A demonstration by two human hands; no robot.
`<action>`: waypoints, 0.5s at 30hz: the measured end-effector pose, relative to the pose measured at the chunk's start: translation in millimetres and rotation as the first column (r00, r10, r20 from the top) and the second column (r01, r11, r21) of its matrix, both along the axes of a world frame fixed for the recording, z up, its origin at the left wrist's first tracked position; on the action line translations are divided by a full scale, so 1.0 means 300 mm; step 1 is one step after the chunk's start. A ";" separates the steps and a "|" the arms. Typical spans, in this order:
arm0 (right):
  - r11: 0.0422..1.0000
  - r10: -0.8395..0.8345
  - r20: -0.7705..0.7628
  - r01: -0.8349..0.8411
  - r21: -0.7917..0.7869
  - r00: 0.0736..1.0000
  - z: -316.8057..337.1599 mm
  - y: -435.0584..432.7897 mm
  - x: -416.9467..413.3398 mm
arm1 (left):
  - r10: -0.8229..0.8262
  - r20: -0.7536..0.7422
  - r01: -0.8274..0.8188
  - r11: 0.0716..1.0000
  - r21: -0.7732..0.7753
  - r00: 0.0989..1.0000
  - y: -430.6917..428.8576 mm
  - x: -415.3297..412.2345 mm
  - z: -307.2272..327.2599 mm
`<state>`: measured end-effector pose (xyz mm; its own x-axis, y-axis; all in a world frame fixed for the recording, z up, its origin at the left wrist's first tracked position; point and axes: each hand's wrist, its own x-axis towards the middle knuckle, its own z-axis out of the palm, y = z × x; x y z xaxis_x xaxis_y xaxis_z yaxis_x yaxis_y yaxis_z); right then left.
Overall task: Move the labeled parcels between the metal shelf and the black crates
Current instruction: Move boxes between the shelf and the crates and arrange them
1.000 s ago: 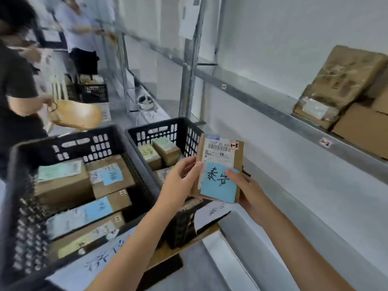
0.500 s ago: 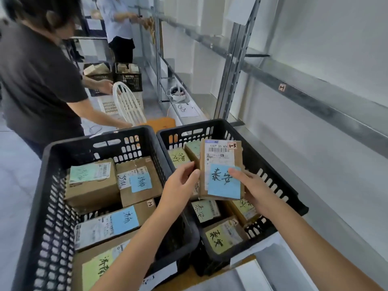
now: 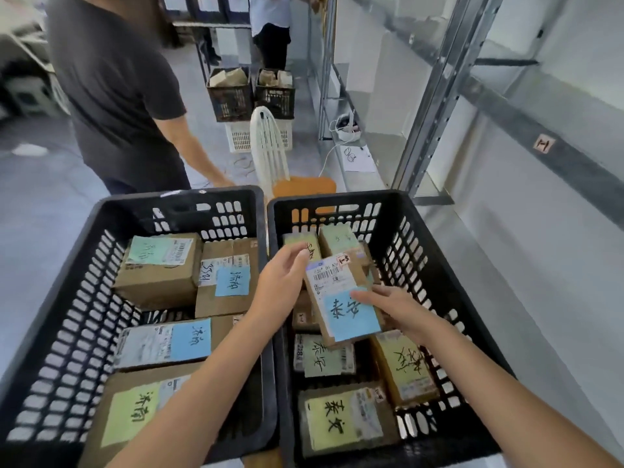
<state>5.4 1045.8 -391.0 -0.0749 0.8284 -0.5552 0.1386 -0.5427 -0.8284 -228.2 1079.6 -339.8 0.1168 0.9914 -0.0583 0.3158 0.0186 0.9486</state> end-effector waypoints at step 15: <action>0.915 0.376 -0.062 -0.381 -0.135 0.925 -0.173 0.090 -0.001 | 0.157 -0.025 -0.156 0.987 0.049 0.987 0.028 0.048 -0.032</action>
<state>5.2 1072.7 -442.8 -0.3880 0.6472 -0.6562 0.3301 -0.5672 -0.7545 -213.7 1088.0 -349.4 -0.0412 0.9991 -0.0127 0.3400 0.0260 0.9401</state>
